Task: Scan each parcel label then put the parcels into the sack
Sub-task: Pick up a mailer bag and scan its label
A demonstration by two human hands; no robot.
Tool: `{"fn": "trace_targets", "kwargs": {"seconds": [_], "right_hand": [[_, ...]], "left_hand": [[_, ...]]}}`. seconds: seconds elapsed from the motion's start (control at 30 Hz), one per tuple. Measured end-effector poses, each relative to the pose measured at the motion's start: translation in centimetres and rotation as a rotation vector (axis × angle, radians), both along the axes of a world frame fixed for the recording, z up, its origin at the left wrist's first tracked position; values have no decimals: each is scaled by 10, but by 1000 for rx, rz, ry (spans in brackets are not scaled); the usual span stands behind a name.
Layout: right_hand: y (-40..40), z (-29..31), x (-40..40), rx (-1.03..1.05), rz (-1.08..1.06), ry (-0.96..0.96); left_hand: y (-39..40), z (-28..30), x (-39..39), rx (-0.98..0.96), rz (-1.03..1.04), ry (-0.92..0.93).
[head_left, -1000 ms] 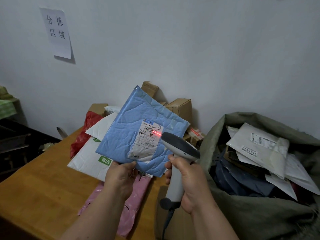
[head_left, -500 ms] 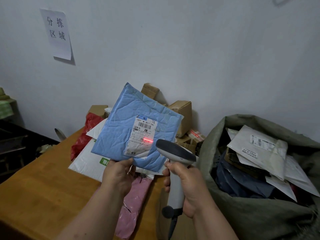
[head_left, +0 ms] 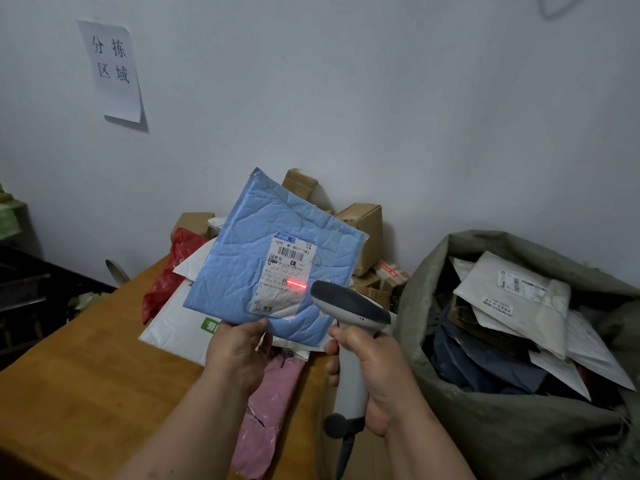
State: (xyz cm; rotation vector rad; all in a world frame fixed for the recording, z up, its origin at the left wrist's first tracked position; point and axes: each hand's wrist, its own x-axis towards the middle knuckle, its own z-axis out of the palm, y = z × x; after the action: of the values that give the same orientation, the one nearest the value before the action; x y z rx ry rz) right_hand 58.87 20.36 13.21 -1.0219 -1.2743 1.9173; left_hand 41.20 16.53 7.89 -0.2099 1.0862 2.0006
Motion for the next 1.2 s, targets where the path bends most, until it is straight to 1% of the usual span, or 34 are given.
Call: {"fn": "trace_targets", "kwargs": {"seconds": [0.17,0.37,0.47,0.57,0.63,0.77,0.93,1.03,1.1,1.2], "right_hand": [[-1,-2,3,9,-13,11],[12,-5,25,28,-207,-34],[21,-7,42,19,-270,2],[29,-7,58,6,-290,49],[37,-8,72,1,-327,63],[62,-7,108,-38,-500,109],[114,-6,174,-73,-677,179],[150,-6,210,-93,-777,234],[172,-7,227,-142,-799,283],[201,-13,242,-192,-752,327]], "left_hand": [[-2,1,0,-1,-22,42],[13,11,15,28,-97,87],[27,15,31,44,-149,146],[45,17,51,38,-209,254],[61,19,66,30,-244,328],[105,28,105,43,-302,419],[180,38,185,44,-381,533],[218,36,230,68,-508,556],[236,31,247,44,-581,599],[252,19,256,16,-564,634]]}}
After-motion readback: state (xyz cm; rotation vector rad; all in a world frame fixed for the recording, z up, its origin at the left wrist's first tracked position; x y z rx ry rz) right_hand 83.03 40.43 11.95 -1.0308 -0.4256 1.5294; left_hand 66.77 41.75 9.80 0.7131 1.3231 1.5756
